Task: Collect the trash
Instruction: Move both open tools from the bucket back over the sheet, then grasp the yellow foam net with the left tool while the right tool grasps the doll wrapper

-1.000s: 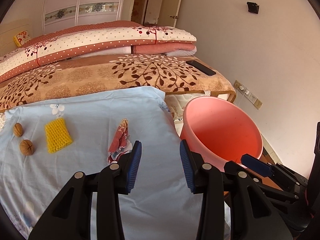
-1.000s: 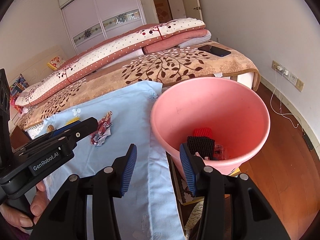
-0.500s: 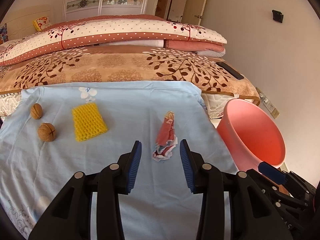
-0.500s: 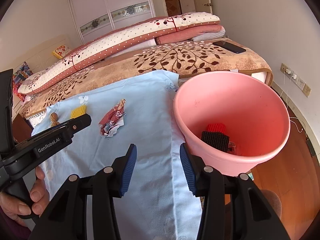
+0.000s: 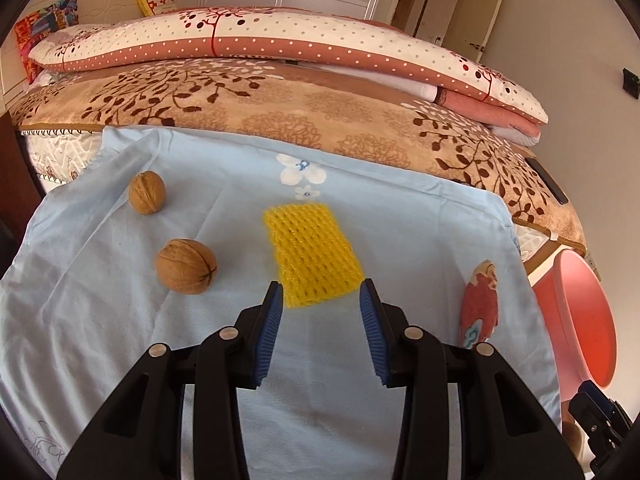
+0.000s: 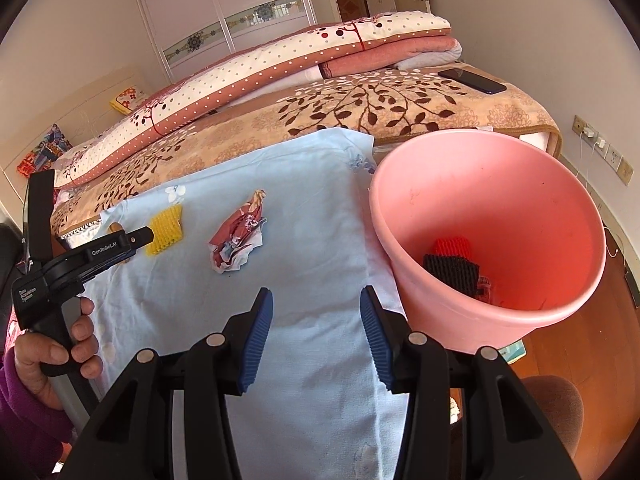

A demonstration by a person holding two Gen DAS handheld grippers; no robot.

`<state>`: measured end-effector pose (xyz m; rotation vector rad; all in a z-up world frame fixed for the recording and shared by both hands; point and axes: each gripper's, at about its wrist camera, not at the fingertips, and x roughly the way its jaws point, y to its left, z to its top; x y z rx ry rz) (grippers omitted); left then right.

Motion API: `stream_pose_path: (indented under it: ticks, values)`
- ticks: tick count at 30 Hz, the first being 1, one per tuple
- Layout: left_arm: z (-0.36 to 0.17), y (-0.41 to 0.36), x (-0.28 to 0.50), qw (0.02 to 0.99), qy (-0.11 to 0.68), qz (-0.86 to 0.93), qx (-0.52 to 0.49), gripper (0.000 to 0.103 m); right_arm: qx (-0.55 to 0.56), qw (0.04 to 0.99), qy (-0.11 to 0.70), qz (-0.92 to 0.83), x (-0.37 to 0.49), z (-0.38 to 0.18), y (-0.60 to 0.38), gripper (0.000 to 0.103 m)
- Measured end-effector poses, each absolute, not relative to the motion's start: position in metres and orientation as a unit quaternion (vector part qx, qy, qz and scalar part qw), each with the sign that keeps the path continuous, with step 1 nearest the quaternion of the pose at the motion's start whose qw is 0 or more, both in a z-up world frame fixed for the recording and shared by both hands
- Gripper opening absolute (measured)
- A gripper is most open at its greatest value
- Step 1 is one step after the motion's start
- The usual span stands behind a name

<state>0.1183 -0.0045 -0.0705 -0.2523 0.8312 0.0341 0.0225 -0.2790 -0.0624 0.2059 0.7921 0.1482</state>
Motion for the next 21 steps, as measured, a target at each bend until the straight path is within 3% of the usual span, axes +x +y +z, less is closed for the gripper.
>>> stream_pose_path:
  ticks: [12,16,18,21]
  values:
    - [-0.086,-0.008,0.134,0.903,0.414,0.012,-0.114,0.04,0.096,0.914,0.386,0.08,0.029,-0.064,-0.278,0.049]
    - [-0.087,-0.013,0.135,0.903,0.417,0.003,-0.102,0.017,0.096,0.91,0.395,0.083,0.035,-0.067,-0.277,0.049]
    - [-0.087,-0.012,0.136,0.903,0.417,0.003,-0.105,0.01,0.097,0.907,0.401,0.088,0.038,-0.068,-0.275,0.049]
    - [-0.084,-0.01,0.132,0.907,0.409,-0.002,-0.102,0.008,0.094,0.905,0.405,0.095,0.042,-0.069,-0.27,0.049]
